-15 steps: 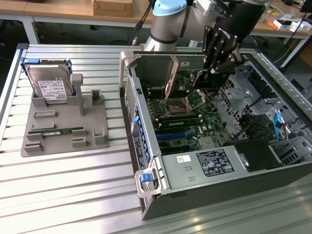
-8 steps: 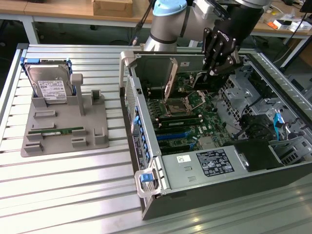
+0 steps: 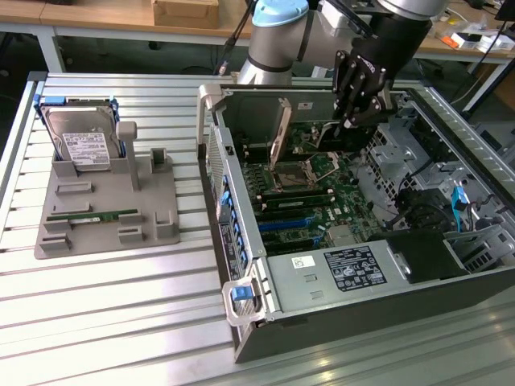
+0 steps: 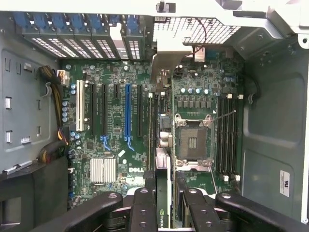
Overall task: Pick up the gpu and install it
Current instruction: 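Insert the gpu into the slot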
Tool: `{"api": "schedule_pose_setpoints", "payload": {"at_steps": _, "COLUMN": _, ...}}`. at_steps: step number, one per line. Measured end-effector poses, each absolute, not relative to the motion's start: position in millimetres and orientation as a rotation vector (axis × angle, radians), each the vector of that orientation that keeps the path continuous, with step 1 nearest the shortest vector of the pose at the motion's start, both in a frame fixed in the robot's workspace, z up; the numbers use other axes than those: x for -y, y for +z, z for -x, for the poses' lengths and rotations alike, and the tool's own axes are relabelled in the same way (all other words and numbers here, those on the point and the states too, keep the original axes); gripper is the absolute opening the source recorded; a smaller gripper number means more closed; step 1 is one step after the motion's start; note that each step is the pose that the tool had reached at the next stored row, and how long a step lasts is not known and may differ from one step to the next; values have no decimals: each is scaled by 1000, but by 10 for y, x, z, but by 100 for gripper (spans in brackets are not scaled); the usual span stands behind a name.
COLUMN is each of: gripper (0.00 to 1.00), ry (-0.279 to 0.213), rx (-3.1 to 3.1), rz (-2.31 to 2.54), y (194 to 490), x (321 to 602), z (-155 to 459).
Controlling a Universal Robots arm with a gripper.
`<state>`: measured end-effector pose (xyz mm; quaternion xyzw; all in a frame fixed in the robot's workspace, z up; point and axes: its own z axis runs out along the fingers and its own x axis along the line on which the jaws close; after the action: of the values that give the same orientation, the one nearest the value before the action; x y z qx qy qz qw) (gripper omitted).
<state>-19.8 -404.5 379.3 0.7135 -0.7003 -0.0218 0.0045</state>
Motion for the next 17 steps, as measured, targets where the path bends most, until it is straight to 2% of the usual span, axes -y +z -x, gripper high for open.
{"api": "schedule_pose_setpoints", "payload": {"at_steps": 17, "gripper": 27, "ry": -68, "rx": 2206, "rz": -2223, "y": 3707, "x": 4047, "z": 198}}
